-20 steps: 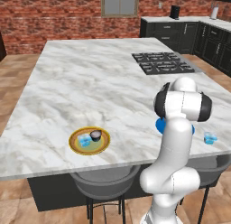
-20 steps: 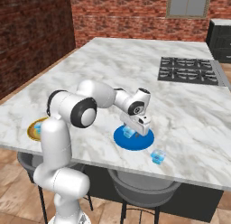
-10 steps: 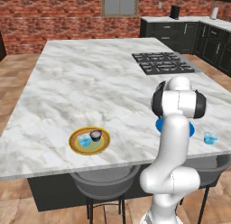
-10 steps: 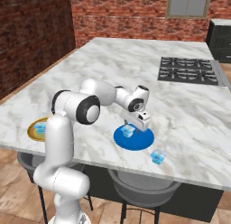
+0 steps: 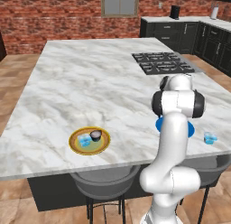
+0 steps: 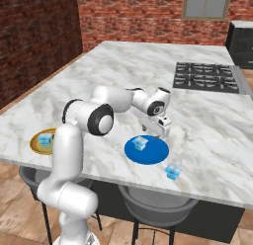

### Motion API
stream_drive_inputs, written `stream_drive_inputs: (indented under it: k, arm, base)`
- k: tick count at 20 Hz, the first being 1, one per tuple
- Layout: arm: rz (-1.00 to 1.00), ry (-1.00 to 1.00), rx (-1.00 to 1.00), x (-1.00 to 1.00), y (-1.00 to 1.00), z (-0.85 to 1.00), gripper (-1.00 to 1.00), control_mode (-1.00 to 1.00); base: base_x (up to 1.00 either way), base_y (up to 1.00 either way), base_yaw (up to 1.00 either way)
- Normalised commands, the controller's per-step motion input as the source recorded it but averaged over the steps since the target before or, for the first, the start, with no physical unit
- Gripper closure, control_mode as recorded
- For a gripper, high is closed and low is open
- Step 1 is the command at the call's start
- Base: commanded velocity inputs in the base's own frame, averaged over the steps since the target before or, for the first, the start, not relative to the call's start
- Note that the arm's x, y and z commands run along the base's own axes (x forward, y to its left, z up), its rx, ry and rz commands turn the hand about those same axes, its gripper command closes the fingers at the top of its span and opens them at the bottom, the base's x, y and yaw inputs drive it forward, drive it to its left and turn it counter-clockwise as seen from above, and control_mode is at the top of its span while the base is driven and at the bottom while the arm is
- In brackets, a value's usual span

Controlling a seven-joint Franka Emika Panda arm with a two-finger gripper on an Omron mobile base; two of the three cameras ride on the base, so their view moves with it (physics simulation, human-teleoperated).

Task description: Place two yogurt containers on each plate.

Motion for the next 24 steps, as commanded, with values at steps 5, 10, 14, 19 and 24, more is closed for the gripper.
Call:
stream_drive_inputs:
  k: [5,10,14,19,24]
  arm:
    - [0.0,-0.06,0.03,-0.55,-0.28,0.61,-1.0,-1.0]
    - [-0.02,0.0,0.06,-0.82,-0.01,0.52,-1.0,-1.0]
    - [0.0,0.02,0.0,-0.88,-0.15,0.04,-1.0,-1.0]
    - [0.0,0.05,-0.01,-0.81,-0.27,-0.03,-1.0,-1.0]
    - [0.0,0.05,-0.15,-0.34,-0.45,-0.14,-1.0,-1.0]
  base:
    - [0.0,0.0,0.0]
    - [0.0,0.0,0.0]
    - [0.0,0.0,0.0]
    - [0.0,0.0,0.0]
    - [0.0,0.0,0.0]
